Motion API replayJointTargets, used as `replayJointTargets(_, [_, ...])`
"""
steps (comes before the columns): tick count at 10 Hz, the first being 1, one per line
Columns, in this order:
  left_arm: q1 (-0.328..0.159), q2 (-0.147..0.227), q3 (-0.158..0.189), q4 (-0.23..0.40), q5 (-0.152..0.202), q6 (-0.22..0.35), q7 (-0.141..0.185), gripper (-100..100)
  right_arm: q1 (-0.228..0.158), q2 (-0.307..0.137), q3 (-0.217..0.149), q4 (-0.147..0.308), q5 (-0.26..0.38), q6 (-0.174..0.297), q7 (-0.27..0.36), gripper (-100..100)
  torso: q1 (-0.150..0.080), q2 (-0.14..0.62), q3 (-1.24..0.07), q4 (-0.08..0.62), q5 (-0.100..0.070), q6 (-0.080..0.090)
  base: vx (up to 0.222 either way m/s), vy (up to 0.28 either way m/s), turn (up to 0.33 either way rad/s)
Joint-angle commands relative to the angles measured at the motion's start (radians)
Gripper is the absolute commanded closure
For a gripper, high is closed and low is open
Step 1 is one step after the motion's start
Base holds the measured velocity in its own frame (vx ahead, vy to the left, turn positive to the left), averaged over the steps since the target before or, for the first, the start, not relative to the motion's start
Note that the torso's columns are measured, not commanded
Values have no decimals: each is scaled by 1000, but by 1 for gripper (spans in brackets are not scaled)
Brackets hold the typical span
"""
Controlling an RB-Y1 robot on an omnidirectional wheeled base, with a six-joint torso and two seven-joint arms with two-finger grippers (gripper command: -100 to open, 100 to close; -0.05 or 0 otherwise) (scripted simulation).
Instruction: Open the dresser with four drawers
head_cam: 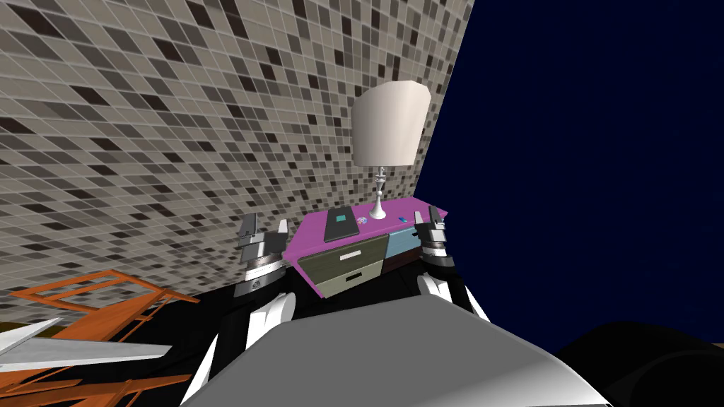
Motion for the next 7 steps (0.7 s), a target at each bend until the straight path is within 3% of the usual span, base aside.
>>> replayJointTargets(1, [0,0,0,0,0,0,0,0,0,0,0,0,0,0,0,0,0,40,-82,41,0,0,0,0,0])
replayJointTargets(7, [0,0,0,0,0,0,0,0,0,0,0,0,0,0,0,0,0,470,-939,470,0,0,0,0,0])
